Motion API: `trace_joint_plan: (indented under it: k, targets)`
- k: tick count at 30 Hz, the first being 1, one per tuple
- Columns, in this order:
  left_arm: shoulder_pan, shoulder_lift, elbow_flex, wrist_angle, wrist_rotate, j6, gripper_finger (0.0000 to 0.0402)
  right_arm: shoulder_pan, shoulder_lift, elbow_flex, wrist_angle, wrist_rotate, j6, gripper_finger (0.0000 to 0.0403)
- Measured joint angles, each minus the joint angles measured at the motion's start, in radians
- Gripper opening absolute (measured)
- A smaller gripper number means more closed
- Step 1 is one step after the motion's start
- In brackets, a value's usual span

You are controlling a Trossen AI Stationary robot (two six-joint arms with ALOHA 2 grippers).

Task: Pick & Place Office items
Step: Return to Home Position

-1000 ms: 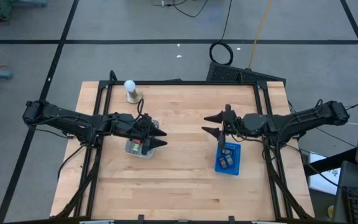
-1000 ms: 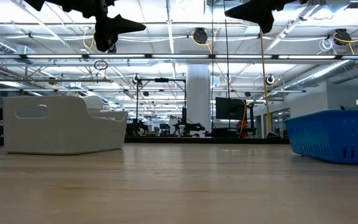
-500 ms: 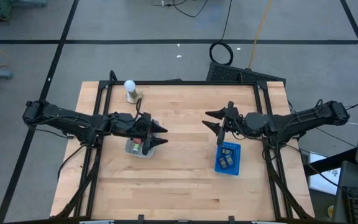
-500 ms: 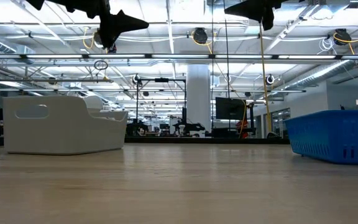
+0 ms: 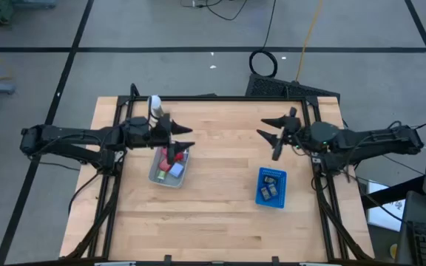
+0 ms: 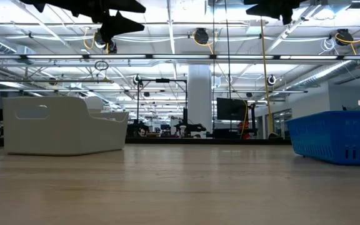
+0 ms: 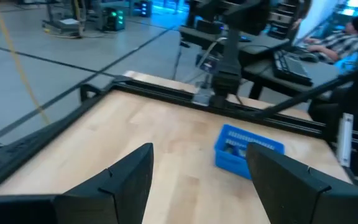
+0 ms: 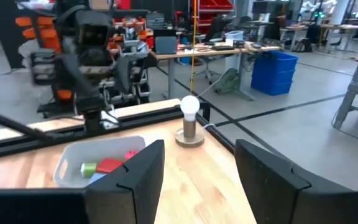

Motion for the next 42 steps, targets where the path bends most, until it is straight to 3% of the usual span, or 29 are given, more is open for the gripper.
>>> trace_joint_plan:
  k: [8, 14, 19, 34, 42]
  targets:
    - [0.122, -0.034, -0.002, -0.100, 0.146, 0.038, 0.0255, -0.043, -0.186, -0.179, 0.019, -0.097, 0.024, 0.0185]
    - [0.204, -0.035, -0.031, -0.076, 0.172, 0.106, 0.0255, -0.082, -0.274, -0.382, 0.192, -0.158, 0.033, 0.0185]
    - [0.295, -0.035, -0.148, 0.194, 0.343, 0.085, 0.0255, -0.123, -0.328, -0.512, 0.335, -0.207, 0.008, 0.0181]
    - [0.457, -0.035, -0.348, 0.403, 0.579, 0.083, 0.0255, -0.219, -0.376, -0.631, 0.309, -0.266, 0.025, 0.0180]
    - [0.482, -0.035, -0.403, 0.456, 0.607, 0.087, 0.0255, -0.299, -0.376, -0.677, 0.318, -0.345, 0.051, 0.0179]
